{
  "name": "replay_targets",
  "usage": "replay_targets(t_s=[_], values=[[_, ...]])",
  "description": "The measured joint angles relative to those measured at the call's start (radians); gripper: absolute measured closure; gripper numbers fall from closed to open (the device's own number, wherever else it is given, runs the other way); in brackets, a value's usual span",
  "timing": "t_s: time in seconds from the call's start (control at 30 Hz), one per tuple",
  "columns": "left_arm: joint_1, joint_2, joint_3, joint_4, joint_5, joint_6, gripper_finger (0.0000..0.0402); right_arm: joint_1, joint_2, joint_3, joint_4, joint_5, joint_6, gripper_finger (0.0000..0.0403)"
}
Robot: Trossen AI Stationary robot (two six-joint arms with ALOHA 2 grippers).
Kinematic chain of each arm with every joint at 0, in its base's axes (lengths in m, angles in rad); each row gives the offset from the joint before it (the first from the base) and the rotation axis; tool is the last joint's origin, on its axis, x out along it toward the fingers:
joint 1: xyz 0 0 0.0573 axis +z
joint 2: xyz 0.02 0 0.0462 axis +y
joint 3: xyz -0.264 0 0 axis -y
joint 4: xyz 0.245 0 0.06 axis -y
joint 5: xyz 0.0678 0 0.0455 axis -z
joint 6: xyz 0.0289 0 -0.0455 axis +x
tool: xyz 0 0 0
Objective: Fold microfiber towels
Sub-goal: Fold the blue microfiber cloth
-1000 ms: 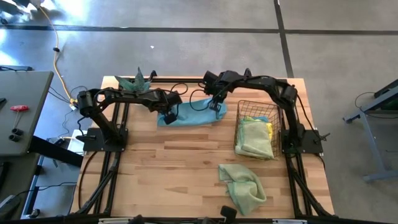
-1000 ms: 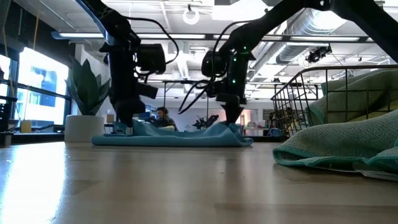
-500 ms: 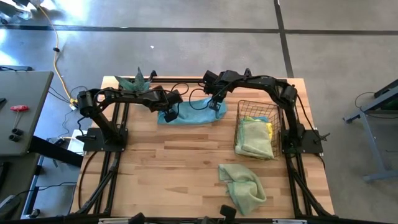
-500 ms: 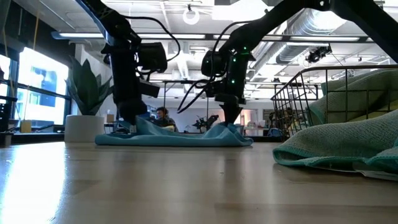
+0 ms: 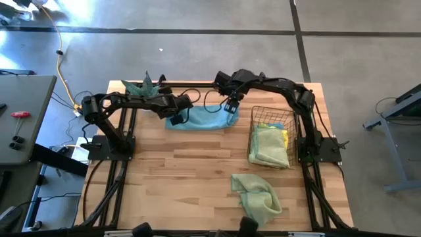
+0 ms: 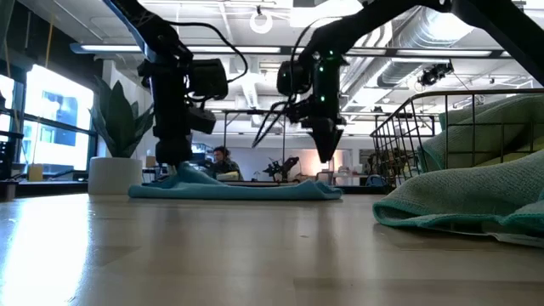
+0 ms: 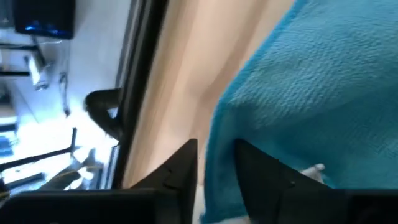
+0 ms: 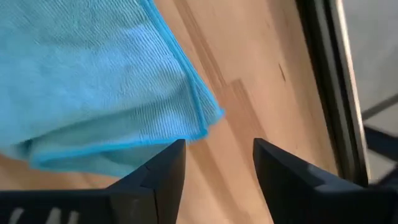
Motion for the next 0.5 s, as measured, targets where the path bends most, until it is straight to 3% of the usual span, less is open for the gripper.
replay_targets(t_s=[0.13, 0.3, 0.5], values=[[0.009, 0.000, 0.001, -0.095, -0.007, -0.089, 0.0275, 0.003, -0.001, 0.039, -0.028, -0.102, 0.120, 0.0220], [0.010, 0.000, 0.001, -0.239, 0.080, -0.231, 0.0263, 0.035, -0.001, 0.014, -0.037, -0.230, 0.284, 0.0228], [-0.021, -0.033, 0.000, -0.178, 0.048, -0.259, 0.0267, 0.085, 0.000, 0.009, -0.045, -0.251, 0.326, 0.0239]])
